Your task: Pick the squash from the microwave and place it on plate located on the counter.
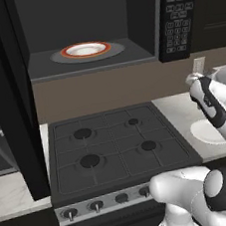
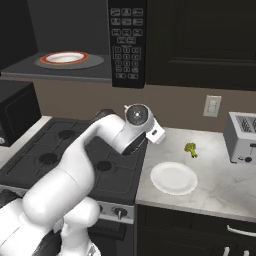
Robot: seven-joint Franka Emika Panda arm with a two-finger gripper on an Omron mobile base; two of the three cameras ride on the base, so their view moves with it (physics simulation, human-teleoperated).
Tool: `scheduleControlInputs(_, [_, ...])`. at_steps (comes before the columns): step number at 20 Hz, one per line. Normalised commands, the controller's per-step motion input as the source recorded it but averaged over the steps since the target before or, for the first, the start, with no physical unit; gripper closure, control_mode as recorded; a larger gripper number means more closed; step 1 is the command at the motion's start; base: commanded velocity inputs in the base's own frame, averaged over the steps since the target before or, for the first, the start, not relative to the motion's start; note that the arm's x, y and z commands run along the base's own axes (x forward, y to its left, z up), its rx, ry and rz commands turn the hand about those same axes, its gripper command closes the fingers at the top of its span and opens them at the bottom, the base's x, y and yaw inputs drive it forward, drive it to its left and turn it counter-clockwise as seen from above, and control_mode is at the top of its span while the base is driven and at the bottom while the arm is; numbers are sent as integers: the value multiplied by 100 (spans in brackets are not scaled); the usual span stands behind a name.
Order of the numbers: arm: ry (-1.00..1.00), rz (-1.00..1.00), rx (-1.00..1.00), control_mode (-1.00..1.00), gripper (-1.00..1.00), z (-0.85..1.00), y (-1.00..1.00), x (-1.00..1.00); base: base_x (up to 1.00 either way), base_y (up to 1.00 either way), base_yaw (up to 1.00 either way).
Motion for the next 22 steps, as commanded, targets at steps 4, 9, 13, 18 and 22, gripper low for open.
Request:
scheduleControlInputs(4, [0, 6, 1, -100, 100, -66, -99, 22, 0, 0, 0])
scheduleControlInputs(9, [2, 3, -4, -100, 100, -84, -85, 3, 0, 0, 0])
scheduleControlInputs(13, [18, 4, -16, -100, 100, -67, -54, 0, 0, 0, 0])
scheduleControlInputs(18, [16, 2, -11, -100, 100, -45, -25, 0, 0, 0, 0])
scheduleControlInputs(22, [8, 0, -5, -100, 100, -42, 0, 0, 0, 0, 0])
